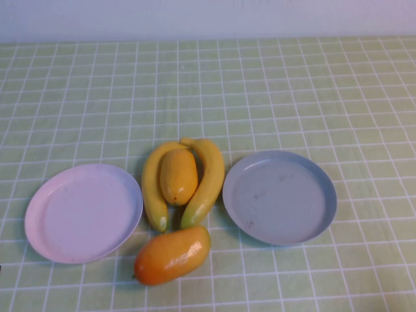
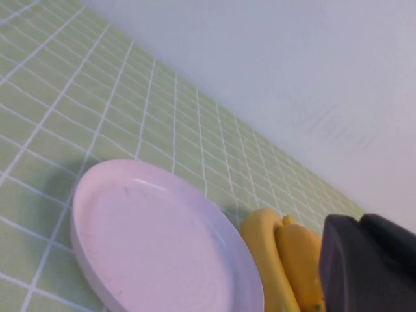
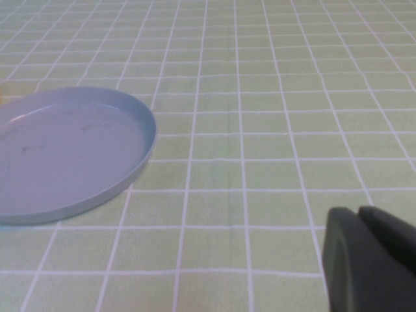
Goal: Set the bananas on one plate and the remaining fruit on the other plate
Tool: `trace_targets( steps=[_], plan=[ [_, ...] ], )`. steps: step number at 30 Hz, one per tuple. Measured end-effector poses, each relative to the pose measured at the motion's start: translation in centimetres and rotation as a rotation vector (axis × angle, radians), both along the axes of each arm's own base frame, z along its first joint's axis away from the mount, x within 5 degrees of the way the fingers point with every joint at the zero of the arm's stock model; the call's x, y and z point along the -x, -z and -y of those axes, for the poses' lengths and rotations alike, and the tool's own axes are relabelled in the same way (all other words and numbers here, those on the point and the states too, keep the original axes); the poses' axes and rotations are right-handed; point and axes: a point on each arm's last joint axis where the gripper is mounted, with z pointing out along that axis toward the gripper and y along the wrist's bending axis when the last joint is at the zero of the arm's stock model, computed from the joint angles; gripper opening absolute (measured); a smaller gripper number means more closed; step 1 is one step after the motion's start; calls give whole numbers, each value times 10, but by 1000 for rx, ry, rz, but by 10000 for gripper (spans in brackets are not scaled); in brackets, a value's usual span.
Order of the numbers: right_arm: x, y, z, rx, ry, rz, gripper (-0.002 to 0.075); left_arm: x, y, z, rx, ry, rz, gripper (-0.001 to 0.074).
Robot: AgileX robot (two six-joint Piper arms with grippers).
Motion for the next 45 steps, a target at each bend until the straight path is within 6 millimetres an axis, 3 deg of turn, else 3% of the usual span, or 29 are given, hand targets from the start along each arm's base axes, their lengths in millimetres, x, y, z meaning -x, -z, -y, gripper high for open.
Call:
trace_targets(
  steps=[3, 6, 14, 21, 28, 34, 45],
  plan=[
    [0, 0, 0, 0, 0, 0, -15, 1, -4, 2, 14, 19, -8, -5],
    [0, 0, 0, 0, 0, 0, -15, 4, -23, 7, 6, 77, -30, -5],
    [0, 0, 0, 0, 0, 0, -15, -10, -71, 24, -178, 319, -338, -5],
    [0, 0, 0, 0, 0, 0, -15, -51, -103, 32, -360, 499, -513, -5],
    [0, 0, 0, 0, 0, 0, -15, -108, -110, 40, -521, 679, -609, -5],
    [0, 0, 0, 0, 0, 0, -15, -140, -111, 78, -690, 882, -636, -5],
    [0, 0, 0, 0, 0, 0, -15, -161, -94, 164, -972, 1132, -651, -5]
  ],
)
